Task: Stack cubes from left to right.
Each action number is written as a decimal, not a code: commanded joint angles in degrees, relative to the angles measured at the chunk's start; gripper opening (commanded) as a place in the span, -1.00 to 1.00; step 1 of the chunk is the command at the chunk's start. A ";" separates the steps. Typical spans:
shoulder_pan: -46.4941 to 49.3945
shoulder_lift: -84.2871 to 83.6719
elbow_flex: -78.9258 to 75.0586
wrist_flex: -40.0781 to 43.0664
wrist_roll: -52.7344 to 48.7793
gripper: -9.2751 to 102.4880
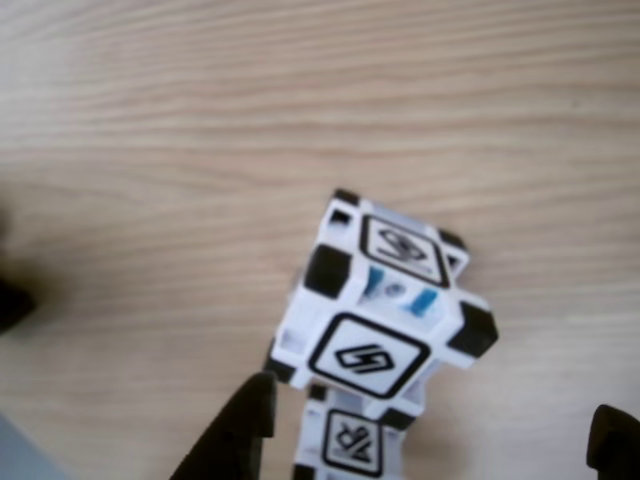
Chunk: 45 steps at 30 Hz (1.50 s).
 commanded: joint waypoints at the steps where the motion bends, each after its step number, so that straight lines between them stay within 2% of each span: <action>1: -0.62 1.41 -0.26 -0.18 1.05 -0.24; 13: -0.53 0.26 -0.18 0.44 9.49 -0.32; 24: -0.53 -3.78 -0.09 0.44 8.96 -0.16; 45: 0.44 -9.84 -0.09 -0.09 7.47 -0.15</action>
